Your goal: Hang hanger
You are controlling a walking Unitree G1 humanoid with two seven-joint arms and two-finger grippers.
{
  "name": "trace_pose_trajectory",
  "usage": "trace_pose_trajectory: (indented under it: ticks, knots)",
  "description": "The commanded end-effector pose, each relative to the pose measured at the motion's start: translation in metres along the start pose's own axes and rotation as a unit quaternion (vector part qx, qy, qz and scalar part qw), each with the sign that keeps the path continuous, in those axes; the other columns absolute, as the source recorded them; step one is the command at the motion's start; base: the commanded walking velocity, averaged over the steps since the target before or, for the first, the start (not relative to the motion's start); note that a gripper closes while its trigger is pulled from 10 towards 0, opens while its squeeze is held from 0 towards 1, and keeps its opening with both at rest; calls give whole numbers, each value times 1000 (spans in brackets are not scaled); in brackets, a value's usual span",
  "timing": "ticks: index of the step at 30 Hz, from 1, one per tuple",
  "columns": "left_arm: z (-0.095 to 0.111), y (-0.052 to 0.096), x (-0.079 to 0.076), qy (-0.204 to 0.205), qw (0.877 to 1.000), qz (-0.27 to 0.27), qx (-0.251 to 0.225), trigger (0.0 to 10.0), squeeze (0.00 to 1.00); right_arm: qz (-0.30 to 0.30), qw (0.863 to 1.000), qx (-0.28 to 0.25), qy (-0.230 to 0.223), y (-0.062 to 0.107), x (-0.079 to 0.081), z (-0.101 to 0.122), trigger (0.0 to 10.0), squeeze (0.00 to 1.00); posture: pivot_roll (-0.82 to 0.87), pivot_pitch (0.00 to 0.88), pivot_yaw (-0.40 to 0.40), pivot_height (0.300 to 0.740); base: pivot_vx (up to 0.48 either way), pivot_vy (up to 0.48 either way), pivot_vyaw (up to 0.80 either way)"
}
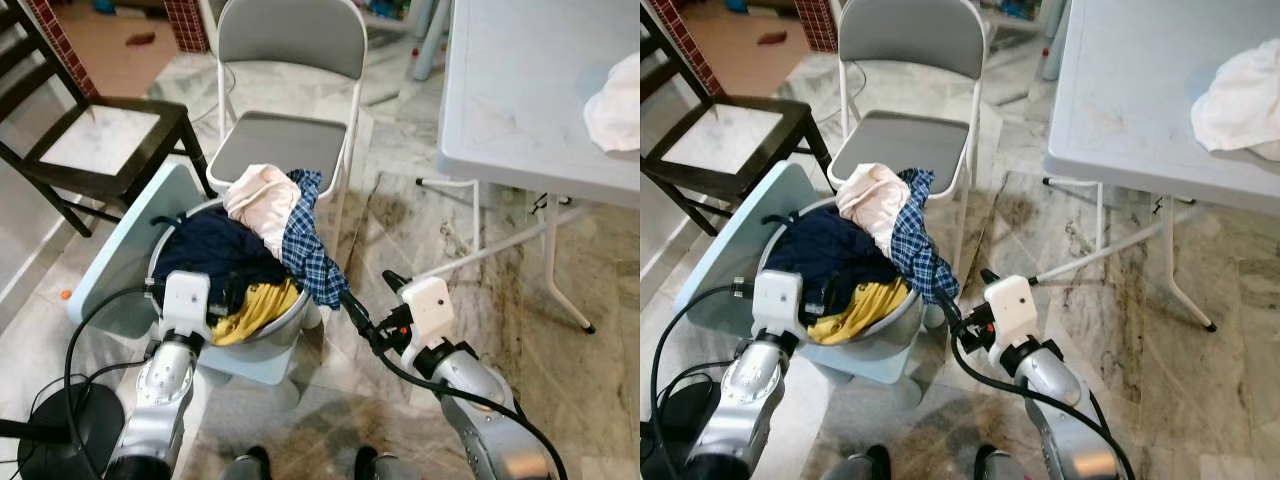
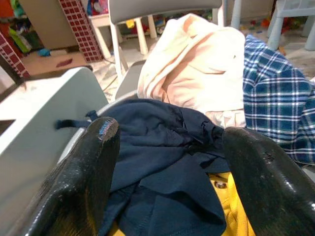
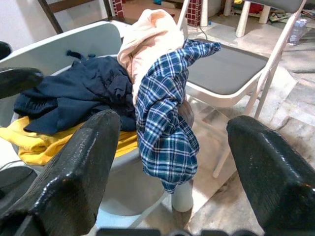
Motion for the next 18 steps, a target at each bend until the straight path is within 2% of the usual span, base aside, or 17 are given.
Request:
trace_pose_trajectory:
  ticks: [1,4,8,12,18]
  knots:
    - [-3,6,10,-4,1000,7,2,10000,0,0,1000,-4,-5,3,-1,-1,10000,0,66,235,14,740,0,0,0]
    - [-5,14,22,-2,1000,21,22,10000,0,6,1000,-8,-2,0,1,1,10000,0,76,235,18,740,0,0,302]
    - [0,12,25,-4,999,20,24,10000,0,8,1000,-13,-4,-3,2,3,10000,0,75,235,22,740,192,0,516]
    - [5,7,19,-1,1000,10,20,10000,0,9,1000,-17,-6,-4,5,4,10000,0,65,233,27,740,293,0,480]
    - [6,7,9,8,1000,-3,24,10000,0,19,1000,-21,-12,-2,10,5,10000,0,56,235,31,740,349,0,0]
Point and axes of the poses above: a point about 5 cm out from each wrist's last joint towards the gripper, its own y axis pointing back from the gripper into the wrist, its own z axis along the axis of the wrist's last joint, x = y × z, the point moved 6 cm from there along -y, pointing out of the wrist towards the gripper
